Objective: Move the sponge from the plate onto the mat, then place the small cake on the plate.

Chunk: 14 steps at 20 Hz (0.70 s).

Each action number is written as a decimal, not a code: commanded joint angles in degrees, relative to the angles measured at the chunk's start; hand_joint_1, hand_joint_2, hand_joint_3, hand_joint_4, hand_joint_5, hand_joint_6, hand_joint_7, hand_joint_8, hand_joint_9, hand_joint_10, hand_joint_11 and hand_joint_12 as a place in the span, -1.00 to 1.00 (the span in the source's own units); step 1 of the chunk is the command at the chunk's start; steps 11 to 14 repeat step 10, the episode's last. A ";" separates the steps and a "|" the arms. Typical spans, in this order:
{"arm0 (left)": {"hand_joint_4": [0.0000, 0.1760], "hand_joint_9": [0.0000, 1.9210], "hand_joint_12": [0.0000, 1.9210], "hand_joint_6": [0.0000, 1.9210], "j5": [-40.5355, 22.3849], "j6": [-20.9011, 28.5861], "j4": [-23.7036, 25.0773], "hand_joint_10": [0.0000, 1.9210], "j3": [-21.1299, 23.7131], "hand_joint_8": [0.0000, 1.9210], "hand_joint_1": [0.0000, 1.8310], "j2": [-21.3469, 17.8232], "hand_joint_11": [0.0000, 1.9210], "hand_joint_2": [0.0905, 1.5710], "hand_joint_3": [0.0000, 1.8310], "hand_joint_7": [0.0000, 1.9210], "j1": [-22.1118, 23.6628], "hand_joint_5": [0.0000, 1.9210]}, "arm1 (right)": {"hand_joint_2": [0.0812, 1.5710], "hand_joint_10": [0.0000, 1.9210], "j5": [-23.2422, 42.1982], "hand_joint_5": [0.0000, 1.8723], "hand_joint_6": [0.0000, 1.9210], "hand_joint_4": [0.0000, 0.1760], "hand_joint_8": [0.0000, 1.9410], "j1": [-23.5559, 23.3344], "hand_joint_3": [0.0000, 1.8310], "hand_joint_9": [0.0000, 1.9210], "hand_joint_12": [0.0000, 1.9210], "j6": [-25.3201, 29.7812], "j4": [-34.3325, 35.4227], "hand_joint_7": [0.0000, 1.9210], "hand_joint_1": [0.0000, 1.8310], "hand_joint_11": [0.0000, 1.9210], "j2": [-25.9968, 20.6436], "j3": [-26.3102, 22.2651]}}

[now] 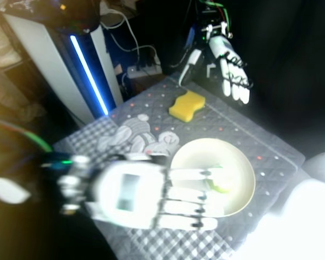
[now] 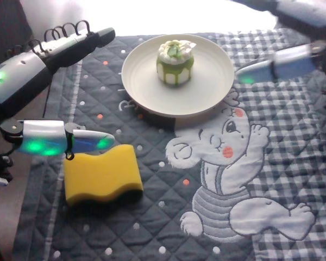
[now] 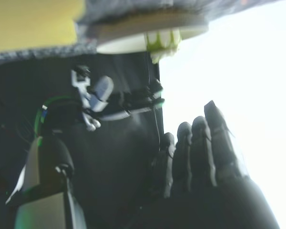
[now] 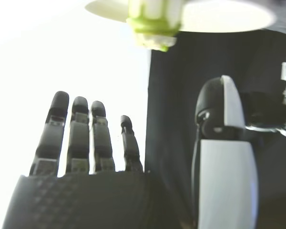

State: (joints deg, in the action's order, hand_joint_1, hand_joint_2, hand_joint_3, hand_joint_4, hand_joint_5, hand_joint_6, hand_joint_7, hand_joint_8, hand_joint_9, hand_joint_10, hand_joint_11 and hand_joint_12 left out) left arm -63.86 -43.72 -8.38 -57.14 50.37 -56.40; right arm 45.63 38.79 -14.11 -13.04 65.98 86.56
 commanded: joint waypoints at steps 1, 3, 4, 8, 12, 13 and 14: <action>-0.11 -0.94 -0.52 -1.00 -9.35 0.35 -0.69 -1.00 0.11 -1.00 -0.13 -0.72 -1.00 0.02 -1.00 -0.89 -0.01 -0.85 | 0.08 -1.00 11.68 -0.95 -1.00 1.00 -0.99 0.59 -1.00 -0.87 -0.98 0.39 3.82 -0.82 -0.13 -1.00 -1.72 -1.52; 0.04 -0.96 -0.81 -1.00 -12.14 0.67 -1.55 -1.00 0.62 -1.00 -0.05 -0.99 -1.00 -0.01 -1.00 -0.89 -1.00 -0.86 | 0.06 -0.99 16.92 -0.94 -1.00 0.99 -0.99 3.83 -1.00 -0.84 -0.98 -0.93 7.12 -0.79 -0.16 -0.96 -5.04 -5.20; 0.08 -0.97 -0.96 -0.99 -14.17 0.93 -2.48 -1.00 0.90 -0.99 -0.05 -1.00 -1.00 0.02 -1.00 -0.91 -1.90 -0.89 | 0.07 -0.99 20.62 -0.94 -0.99 1.00 -0.99 6.49 -1.00 -0.85 -0.98 -1.99 9.65 -0.79 -0.15 -0.97 -6.97 -7.51; 0.08 -0.98 -0.99 -1.00 -20.50 1.64 -5.28 -1.00 2.02 -1.00 -0.05 -1.00 -0.99 0.02 -1.00 -0.92 -4.64 -0.90 | 0.12 -0.99 32.48 -0.91 -0.99 0.51 -1.00 15.96 -0.99 -0.84 -0.99 -5.17 16.88 -0.80 -0.05 -0.99 -12.72 -14.64; 0.03 -0.96 -1.00 -1.00 -24.15 2.16 -6.86 -0.99 2.74 -1.00 -0.10 -1.00 -1.00 0.03 -0.99 -0.93 -6.65 -0.91 | 0.13 -0.99 38.02 -0.91 -0.99 0.61 -0.99 20.16 -0.99 -0.83 -0.99 -5.81 20.50 -0.79 -0.09 -0.99 -14.15 -16.87; 0.03 -0.96 -1.00 -1.00 -24.15 2.16 -6.86 -0.99 2.74 -1.00 -0.10 -1.00 -1.00 0.03 -0.99 -0.93 -6.65 -0.91 | 0.13 -0.99 38.02 -0.91 -0.99 0.61 -0.99 20.16 -0.99 -0.83 -0.99 -5.81 20.50 -0.79 -0.09 -0.99 -14.15 -16.87; 0.03 -0.96 -1.00 -1.00 -24.15 2.16 -6.86 -0.99 2.74 -1.00 -0.10 -1.00 -1.00 0.03 -0.99 -0.93 -6.65 -0.91 | 0.13 -0.99 38.02 -0.91 -0.99 0.61 -0.99 20.16 -0.99 -0.83 -0.99 -5.81 20.50 -0.79 -0.09 -0.99 -14.15 -16.87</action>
